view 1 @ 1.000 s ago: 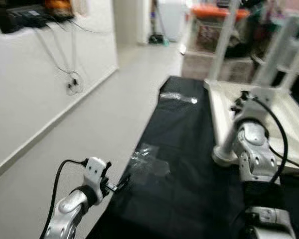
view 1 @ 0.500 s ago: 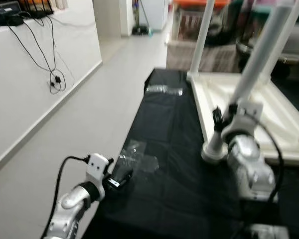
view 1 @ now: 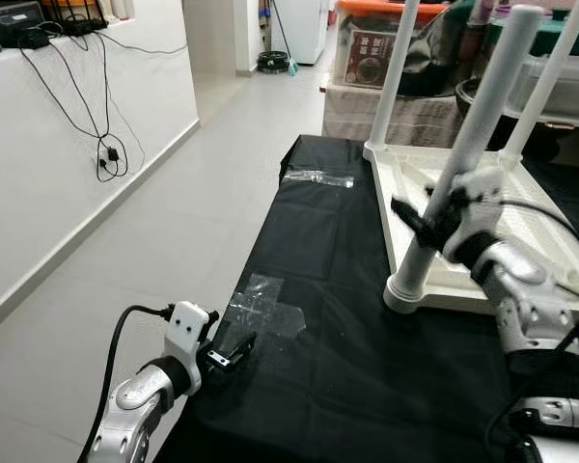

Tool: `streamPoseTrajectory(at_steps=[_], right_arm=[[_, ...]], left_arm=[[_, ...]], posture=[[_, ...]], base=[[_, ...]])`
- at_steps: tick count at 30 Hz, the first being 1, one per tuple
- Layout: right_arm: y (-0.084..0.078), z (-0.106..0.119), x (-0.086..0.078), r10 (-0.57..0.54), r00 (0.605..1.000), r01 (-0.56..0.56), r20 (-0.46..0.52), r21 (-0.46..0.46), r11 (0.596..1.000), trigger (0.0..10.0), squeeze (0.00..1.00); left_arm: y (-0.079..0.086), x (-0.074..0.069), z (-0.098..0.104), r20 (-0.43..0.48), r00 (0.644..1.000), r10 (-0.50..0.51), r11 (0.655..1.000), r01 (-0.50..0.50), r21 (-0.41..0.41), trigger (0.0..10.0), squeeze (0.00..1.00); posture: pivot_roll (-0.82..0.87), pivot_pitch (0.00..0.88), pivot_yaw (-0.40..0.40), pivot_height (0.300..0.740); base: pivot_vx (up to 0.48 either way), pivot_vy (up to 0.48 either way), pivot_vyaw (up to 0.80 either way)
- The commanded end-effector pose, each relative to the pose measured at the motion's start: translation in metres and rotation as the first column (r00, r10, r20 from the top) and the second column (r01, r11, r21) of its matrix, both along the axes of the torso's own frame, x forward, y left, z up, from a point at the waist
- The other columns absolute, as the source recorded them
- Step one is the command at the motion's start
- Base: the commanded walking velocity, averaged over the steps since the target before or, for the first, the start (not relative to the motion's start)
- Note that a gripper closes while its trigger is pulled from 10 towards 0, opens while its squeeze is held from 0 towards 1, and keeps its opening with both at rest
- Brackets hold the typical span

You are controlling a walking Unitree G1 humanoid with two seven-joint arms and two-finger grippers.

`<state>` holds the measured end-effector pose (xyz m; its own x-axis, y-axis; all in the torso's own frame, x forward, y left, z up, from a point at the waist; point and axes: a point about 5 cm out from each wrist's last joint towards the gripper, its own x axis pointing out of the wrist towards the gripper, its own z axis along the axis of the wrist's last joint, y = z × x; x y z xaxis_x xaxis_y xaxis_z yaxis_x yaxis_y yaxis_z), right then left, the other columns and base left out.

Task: Building children table

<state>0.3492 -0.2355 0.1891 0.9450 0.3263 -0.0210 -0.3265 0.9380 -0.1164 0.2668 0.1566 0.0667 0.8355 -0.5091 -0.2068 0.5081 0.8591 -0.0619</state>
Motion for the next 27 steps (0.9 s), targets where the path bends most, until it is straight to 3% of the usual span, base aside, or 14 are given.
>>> streamPoseTrajectory(at_steps=[1, 8, 9, 11, 14, 16, 17, 18, 19, 20, 21, 23, 26, 27], right_arm=[[0.011, -0.012, -0.004, 0.060, 0.998, -0.061, -0.027, -0.040, 0.997, 0.0, 0.00], [0.018, -0.021, -0.003, -0.234, 0.972, 0.233, -0.008, -0.065, 0.970, 0.0, 0.00], [0.015, -0.037, -0.011, -0.565, 0.822, 0.566, -0.069, -0.013, 0.824, 0.0, 0.00], [0.015, -0.037, -0.011, -0.565, 0.822, 0.566, -0.069, -0.013, 0.824, 0.0, 0.00], [0.019, -0.050, -0.025, -0.712, 0.694, 0.715, -0.110, -0.016, 0.699, 0.0, 0.00], [0.029, -0.051, -0.032, -0.737, 0.667, 0.741, -0.112, -0.011, 0.672, 0.0, 0.00], [0.041, -0.050, -0.035, -0.721, 0.681, 0.727, -0.129, -0.003, 0.687, 2.3, 0.00], [0.050, -0.050, -0.037, -0.706, 0.694, 0.714, -0.141, 0.004, 0.700, 2.3, 0.00], [0.058, -0.045, -0.035, -0.658, 0.742, 0.667, -0.129, 0.036, 0.745, 10.0, 0.00], [0.063, -0.042, -0.033, -0.627, 0.770, 0.635, -0.117, 0.056, 0.770, 10.0, 0.00], [0.065, -0.032, -0.032, -0.584, 0.810, 0.587, -0.058, 0.100, 0.804, 10.0, 1.00], [0.065, -0.025, -0.029, -0.535, 0.844, 0.534, -0.031, 0.126, 0.836, 10.0, 1.00], [0.061, -0.013, -0.021, -0.459, 0.888, 0.454, 0.004, 0.140, 0.880, 10.0, 1.00], [0.056, -0.004, -0.016, -0.385, 0.923, 0.377, 0.023, 0.160, 0.912, 10.0, 0.00]], left_arm=[[0.004, -0.003, -0.001, -0.002, 1.000, 0.004, 1.000, -0.004, 0.010, 10.0, 0.00], [0.005, -0.002, -0.002, -0.005, 1.000, 0.001, 1.000, -0.001, 0.013, 10.0, 0.00], [0.000, -0.001, -0.001, -0.003, 1.000, -0.013, 1.000, 0.013, 0.010, 10.0, 0.00], [0.000, -0.001, -0.001, -0.003, 1.000, -0.013, 1.000, 0.013, 0.010, 10.0, 0.00], [-0.003, 0.001, 0.000, 0.000, 1.000, -0.020, 1.000, 0.020, 0.009, 10.0, 0.00], [-0.001, 0.001, -0.001, 0.000, 1.000, -0.019, 1.000, 0.019, 0.011, 10.0, 0.00], [0.000, 0.000, -0.001, -0.001, 1.000, -0.018, 1.000, 0.018, 0.012, 10.0, 0.00], [0.000, 0.000, -0.001, -0.003, 1.000, -0.017, 1.000, 0.017, 0.013, 10.0, 0.00], [0.000, -0.001, -0.002, -0.004, 1.000, -0.017, 1.000, 0.017, 0.013, 10.0, 0.00], [-0.001, -0.001, -0.002, -0.005, 1.000, -0.017, 1.000, 0.017, 0.012, 10.0, 0.00], [-0.001, -0.002, -0.003, -0.006, 1.000, -0.017, 1.000, 0.017, 0.011, 10.0, 0.00], [-0.002, -0.002, -0.003, -0.006, 1.000, -0.017, 1.000, 0.017, 0.010, 10.0, 0.00], [-0.002, -0.002, -0.003, -0.006, 1.000, -0.015, 1.000, 0.016, 0.009, 10.0, 0.00], [-0.001, -0.002, -0.003, -0.007, 1.000, -0.014, 1.000, 0.014, 0.009, 10.0, 0.00]], posture=[[0.06, 0.000, -0.055, 0.740], [0.04, 0.000, -0.040, 0.740], [0.04, 0.000, -0.040, 0.740], [0.04, 0.000, -0.040, 0.740], [0.04, 0.000, -0.039, 0.740], [0.04, 0.000, -0.037, 0.740], [0.04, 0.000, -0.036, 0.740], [0.04, 0.000, -0.036, 0.740], [0.04, 0.000, -0.038, 0.740], [0.04, 0.000, -0.038, 0.740], [0.04, 0.000, -0.040, 0.740], [0.03, 0.000, -0.041, 0.740], [0.03, 0.000, -0.043, 0.740], [0.03, 0.000, -0.040, 0.740]], base=[[0.000, 0.000, 0.00], [0.000, 0.000, 0.00], [0.000, 0.000, 0.00], [0.000, 0.000, 0.00], [0.000, 0.000, 0.00], [0.000, 0.000, 0.00], [0.000, 0.000, 0.00], [0.000, 0.000, 0.00], [0.000, 0.000, 0.00], [0.000, 0.000, 0.00], [0.000, 0.000, 0.00], [0.000, 0.000, 0.00], [0.000, 0.000, 0.00], [0.000, 0.000, 0.00]])
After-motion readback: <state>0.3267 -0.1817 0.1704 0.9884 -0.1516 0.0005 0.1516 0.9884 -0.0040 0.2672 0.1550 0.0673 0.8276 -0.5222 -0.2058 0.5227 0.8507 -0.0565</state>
